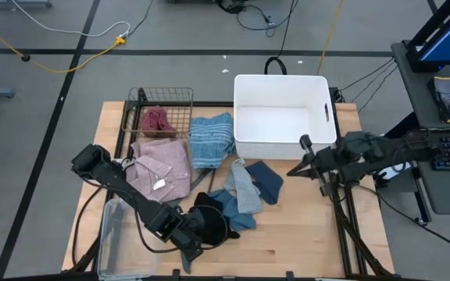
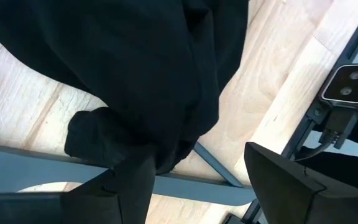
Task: Pick & Place Cloths
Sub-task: Put the black undergarment into the gold wire basket
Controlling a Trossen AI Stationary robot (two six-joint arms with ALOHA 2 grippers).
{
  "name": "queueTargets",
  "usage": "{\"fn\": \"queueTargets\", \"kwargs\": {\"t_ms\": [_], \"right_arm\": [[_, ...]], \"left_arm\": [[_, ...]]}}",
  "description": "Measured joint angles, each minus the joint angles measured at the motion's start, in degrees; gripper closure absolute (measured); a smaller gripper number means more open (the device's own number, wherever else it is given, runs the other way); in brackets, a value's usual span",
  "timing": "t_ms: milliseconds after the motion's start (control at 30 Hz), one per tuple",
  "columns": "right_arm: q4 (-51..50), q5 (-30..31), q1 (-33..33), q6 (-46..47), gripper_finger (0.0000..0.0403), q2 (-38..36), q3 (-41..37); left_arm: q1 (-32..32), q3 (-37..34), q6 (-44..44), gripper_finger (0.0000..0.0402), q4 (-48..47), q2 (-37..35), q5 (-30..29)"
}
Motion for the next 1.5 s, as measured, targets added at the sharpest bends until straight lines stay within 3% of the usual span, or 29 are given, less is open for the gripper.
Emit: {"fn": "queueTargets", "kwargs": {"t_ms": [133,367,600,867,1000,1167,1300,1500], "right_arm": [[7.9,0.3,0.0,3.3,0.0403,-3.0,-8.3],[8.7,3.2,-0.1,5.0,0.0403,-10.9,-14.8],[8.7,3.2,-0.1,4.7,0.0403,-17.0,-15.6],[8.3,3.0,-0.1,4.7,0.0403,-18.4,-15.6],[7.7,3.0,-0.1,4.7,0.0403,-18.4,-15.6],[7.7,2.9,-0.1,4.7,0.0403,-18.4,-15.6],[7.7,2.9,-0.1,4.7,0.0403,-18.4,-15.6],[7.8,3.1,-0.1,4.7,0.0403,-18.4,-15.6]], "left_arm": [[0.0,0.0,-0.1,0.0153,-0.1,0.0,0.0],[0.0,0.0,0.1,0.0153,-0.4,0.0,0.0],[0.1,0.0,1.6,0.0153,-2.6,0.0,-1.9],[1.4,-1.2,1.4,0.0153,-1.8,0.0,-2.9],[2.1,-4.7,1.7,0.0153,4.0,0.0,-0.3],[2.1,-8.8,-0.3,0.0158,4.8,0.0,2.4],[2.1,-11.2,-1.5,0.0193,5.0,0.1,2.5],[2.5,-13.2,-1.5,0.0307,7.4,0.1,1.7]]}}
